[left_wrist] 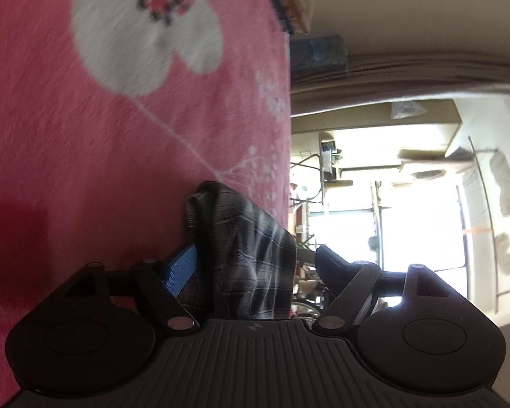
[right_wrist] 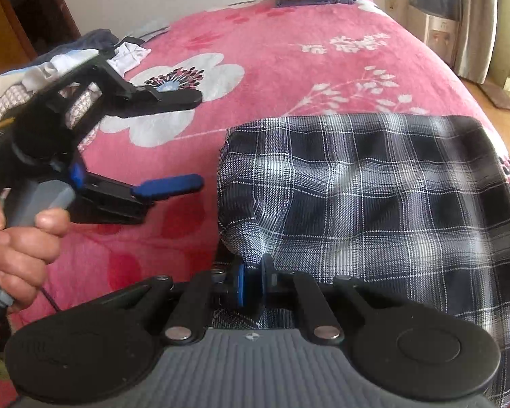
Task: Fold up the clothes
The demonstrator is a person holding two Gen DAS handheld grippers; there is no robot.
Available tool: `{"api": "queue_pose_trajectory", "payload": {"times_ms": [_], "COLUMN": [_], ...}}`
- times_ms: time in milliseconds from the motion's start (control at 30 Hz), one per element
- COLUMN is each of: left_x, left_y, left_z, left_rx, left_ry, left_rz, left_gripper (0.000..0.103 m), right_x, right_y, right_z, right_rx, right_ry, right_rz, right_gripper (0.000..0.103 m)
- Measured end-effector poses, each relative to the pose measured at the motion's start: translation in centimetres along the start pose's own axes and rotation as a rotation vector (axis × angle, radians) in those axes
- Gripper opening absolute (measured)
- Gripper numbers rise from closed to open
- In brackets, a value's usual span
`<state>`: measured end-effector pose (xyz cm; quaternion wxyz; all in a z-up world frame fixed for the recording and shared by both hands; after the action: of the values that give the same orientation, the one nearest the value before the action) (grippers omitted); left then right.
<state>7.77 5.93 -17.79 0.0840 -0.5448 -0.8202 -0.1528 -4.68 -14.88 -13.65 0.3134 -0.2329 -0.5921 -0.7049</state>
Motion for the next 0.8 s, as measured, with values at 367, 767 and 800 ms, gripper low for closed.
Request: {"api": "queue_pose_trajectory", "payload": {"times_ms": [367,767,800], "left_x": [-1.9,-5.6,-5.7], "left_y": [-0.6,-1.6,-1.7], "left_z": [-2.8,-3.0,-3.0], "left_rx": [-0.206,-0.306,-0.314], "left_ry": [0.032,0.205,0.218], "left_rz": [0.047,0.161,0.166], "left_gripper": [0.073,0.059,0.059], "right_x": [1.1,2.3,2.4], "right_y": [-0.6,-1.7,-1.7], "right_z": [1.7,2.8,2.9], "right_rx": [0.103,0.185,0.188], "right_ry": [-0.013,-0.046,-0.049], "right_rz": [0.002,-0.02,-0.022], "right_gripper": [0.043,0.04,0.04]}}
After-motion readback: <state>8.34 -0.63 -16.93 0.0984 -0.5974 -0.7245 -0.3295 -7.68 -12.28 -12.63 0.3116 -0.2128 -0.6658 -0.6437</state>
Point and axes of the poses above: each gripper's, at about its wrist camera, not at the fingertips, and x roughly against the way its jaws point, z to its left, y to its top, the point moved 2 cm from there along -x, roughly the way its jaws point, and after that the axes turned 11 degrees about -z, right-handed, at the moved point
